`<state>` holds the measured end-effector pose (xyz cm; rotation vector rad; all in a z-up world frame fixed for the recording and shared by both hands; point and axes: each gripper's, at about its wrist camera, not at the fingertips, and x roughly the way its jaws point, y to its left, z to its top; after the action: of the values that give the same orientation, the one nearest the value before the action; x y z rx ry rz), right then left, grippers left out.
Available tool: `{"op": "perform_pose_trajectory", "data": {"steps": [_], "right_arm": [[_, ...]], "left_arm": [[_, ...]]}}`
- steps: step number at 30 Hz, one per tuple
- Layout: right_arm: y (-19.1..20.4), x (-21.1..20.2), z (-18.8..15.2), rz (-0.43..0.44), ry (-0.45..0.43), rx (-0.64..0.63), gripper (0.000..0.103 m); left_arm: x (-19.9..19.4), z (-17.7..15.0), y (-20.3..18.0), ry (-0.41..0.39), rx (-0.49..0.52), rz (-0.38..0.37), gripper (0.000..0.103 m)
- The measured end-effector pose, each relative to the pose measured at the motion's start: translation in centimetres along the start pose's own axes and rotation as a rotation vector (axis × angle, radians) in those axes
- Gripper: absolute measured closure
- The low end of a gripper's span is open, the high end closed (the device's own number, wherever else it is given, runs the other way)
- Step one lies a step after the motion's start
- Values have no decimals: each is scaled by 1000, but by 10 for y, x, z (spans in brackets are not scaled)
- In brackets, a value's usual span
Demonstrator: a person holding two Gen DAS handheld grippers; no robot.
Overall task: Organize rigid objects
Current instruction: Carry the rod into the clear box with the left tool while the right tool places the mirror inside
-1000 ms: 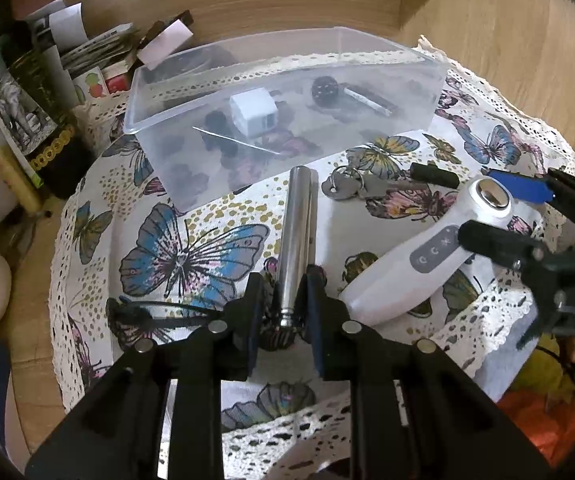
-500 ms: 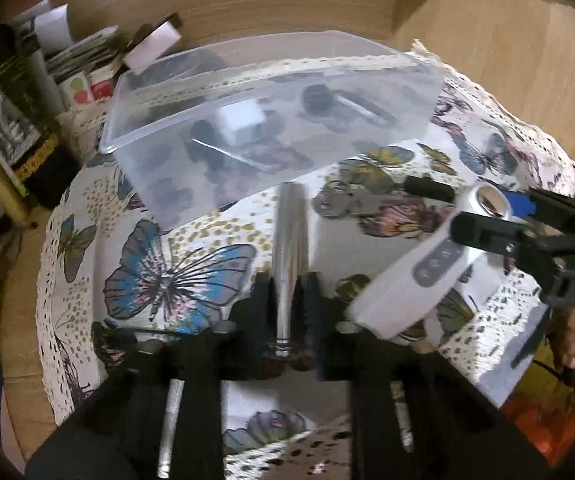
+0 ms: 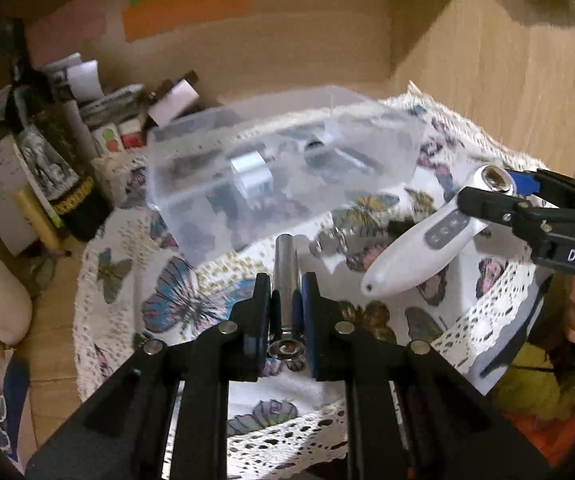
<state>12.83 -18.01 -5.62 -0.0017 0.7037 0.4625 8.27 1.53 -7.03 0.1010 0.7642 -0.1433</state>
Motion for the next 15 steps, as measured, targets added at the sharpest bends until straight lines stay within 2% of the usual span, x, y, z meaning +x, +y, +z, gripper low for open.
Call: {"op": "perform_pose_trajectory", "data": {"steps": [12,14,15], "right_arm": [[-11,-17,51,-33,-148,15,41],[-12,-16,58,-30,-159,16,41],[-11,-14,63,-30,-165,14,41]], "left_arm": [[-33,33,20,-120,-60,11,90],[-38,40,23,-137,-68,14,103],[-40,44,25,-143,-73,8,103]]}}
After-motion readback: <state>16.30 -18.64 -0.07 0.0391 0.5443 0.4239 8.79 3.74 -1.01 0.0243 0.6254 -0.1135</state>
